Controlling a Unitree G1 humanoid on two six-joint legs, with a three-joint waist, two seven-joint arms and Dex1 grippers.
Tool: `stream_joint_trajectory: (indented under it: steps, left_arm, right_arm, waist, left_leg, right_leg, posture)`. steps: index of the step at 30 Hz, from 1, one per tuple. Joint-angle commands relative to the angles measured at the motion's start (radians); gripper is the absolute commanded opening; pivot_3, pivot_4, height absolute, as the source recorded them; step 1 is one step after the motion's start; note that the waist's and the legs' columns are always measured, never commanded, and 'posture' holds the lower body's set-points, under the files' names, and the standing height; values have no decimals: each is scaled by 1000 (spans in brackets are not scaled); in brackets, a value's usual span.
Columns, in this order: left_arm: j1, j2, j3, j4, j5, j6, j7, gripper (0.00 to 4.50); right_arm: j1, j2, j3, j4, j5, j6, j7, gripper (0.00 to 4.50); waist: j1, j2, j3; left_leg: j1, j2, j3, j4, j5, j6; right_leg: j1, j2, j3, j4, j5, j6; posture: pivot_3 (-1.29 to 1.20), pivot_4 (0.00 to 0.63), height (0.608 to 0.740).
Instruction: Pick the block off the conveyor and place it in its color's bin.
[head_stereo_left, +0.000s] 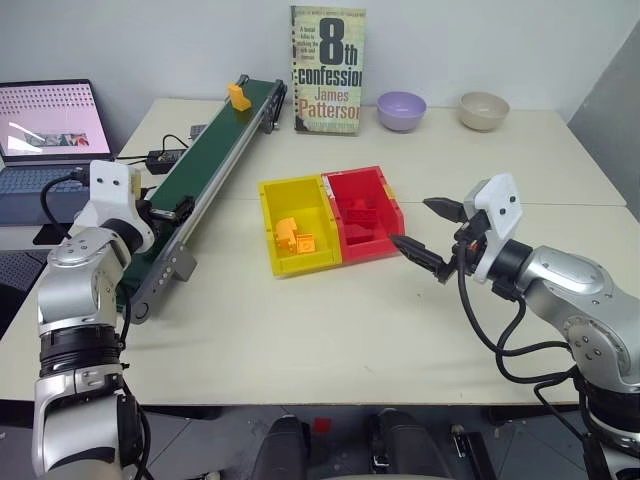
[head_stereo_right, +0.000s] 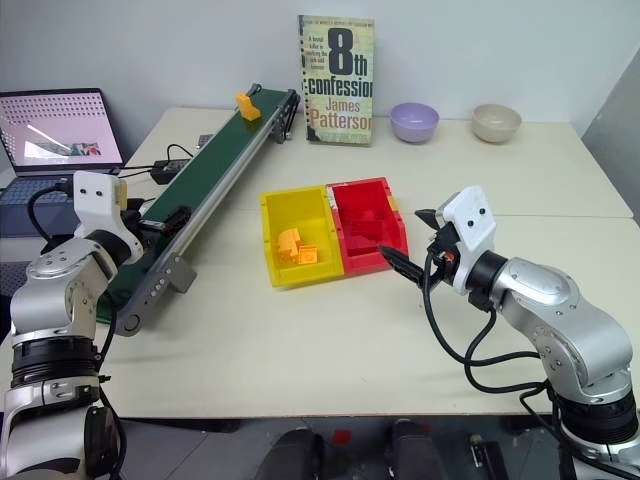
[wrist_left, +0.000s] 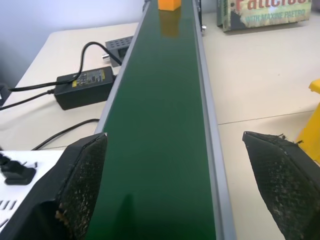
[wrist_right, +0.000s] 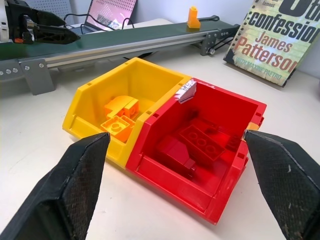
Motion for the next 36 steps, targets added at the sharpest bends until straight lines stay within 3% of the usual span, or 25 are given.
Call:
stream_joint_trajectory:
  steps: [1,13,24,36]
  left_arm:
    - [0,6,69,-56,-33,-40,19,4487]
    - [-20,-8,92,-35,-86,-52,-1,4487]
    - [-21,28,62,-17,-77,-32,-58,4487]
    - [-153,170,-11,301,-53,-92,-331,4487]
  right_arm:
    - [-40,-3,-6,-5,-8,-27,17,4500]
    - [-202,94,11,60,114,-45,117,4500]
    - [-200,110,43,45,128,-36,127,4500]
    - [-195,98,41,32,158,-24,141,4500]
  waist:
    - [0,0,0]
    - [-1,0,0]
    - [-1,0,0]
    - [-1,0,0]
  left_leg:
    - [0,0,0,0,0,0]
    - [1,0,0,0,0,0]
    - [0,0,0,0,0,0]
    - [0,0,1,0,0,0]
  right_leg:
    - [0,0,0,0,0,0]
    - [0,0,0,1,0,0]
    - [0,0,0,0,0,0]
    - [0,1,-2,0,0,0]
  posture:
    - [0,150,740]
    - [0,150,740]
    - [0,150,740]
    - [0,150,740]
